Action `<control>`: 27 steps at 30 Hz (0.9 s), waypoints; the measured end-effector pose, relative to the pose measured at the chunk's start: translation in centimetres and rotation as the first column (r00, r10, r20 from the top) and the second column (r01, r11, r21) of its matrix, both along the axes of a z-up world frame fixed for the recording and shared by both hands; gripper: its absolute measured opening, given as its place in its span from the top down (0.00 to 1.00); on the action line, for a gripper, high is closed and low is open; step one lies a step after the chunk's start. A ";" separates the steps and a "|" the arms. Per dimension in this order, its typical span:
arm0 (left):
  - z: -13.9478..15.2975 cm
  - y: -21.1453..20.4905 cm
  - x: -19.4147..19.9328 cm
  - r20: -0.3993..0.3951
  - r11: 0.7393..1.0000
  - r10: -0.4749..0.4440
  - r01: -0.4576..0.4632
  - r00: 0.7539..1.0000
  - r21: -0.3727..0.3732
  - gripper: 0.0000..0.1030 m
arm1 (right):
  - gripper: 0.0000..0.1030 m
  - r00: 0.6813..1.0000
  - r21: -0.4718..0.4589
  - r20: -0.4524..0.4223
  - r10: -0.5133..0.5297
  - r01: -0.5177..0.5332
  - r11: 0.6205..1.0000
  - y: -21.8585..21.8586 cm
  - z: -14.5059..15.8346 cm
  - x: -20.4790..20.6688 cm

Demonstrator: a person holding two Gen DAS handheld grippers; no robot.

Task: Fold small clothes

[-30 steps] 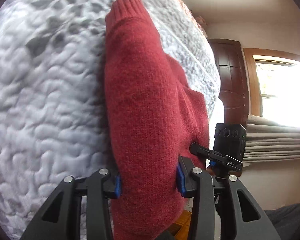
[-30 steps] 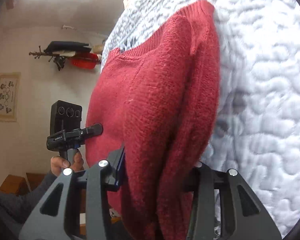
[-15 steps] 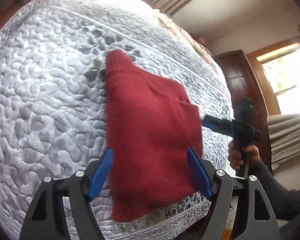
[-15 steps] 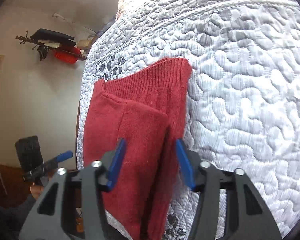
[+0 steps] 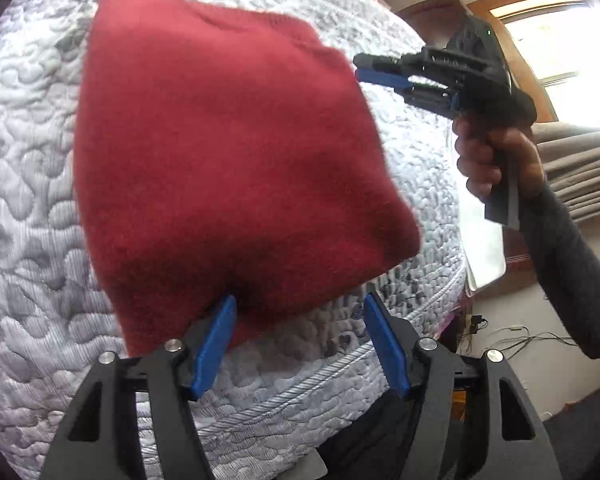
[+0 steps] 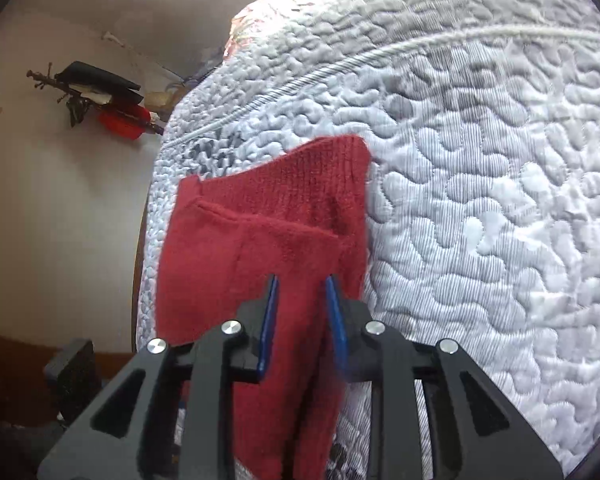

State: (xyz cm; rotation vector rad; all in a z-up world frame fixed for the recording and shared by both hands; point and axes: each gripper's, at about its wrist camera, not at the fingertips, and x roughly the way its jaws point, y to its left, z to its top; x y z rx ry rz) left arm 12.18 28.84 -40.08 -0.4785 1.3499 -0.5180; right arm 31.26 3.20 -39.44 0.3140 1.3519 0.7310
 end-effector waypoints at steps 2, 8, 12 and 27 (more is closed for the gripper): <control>1.9 1.3 0.4 0.054 0.999 0.046 -0.045 0.997 -0.021 0.29 | 0.76 0.996 0.033 -0.029 0.086 -0.085 0.996 1.3 1.1 -2.5; 0.4 4.5 4.0 0.047 0.982 0.190 -0.189 0.981 -0.020 0.25 | 0.93 0.964 -0.068 -0.099 0.248 -0.255 0.964 4.2 -3.2 -8.6; -1.5 3.9 4.9 0.020 0.987 0.159 -0.159 0.987 -0.019 0.22 | 1.00 0.979 -0.092 -0.118 0.169 -0.180 0.979 2.6 -4.9 -7.9; -2.3 4.4 -1.0 -0.090 0.974 0.226 -0.222 0.970 0.047 0.16 | 0.94 0.993 -0.189 -0.103 0.057 -0.075 0.979 1.7 -3.5 -13.1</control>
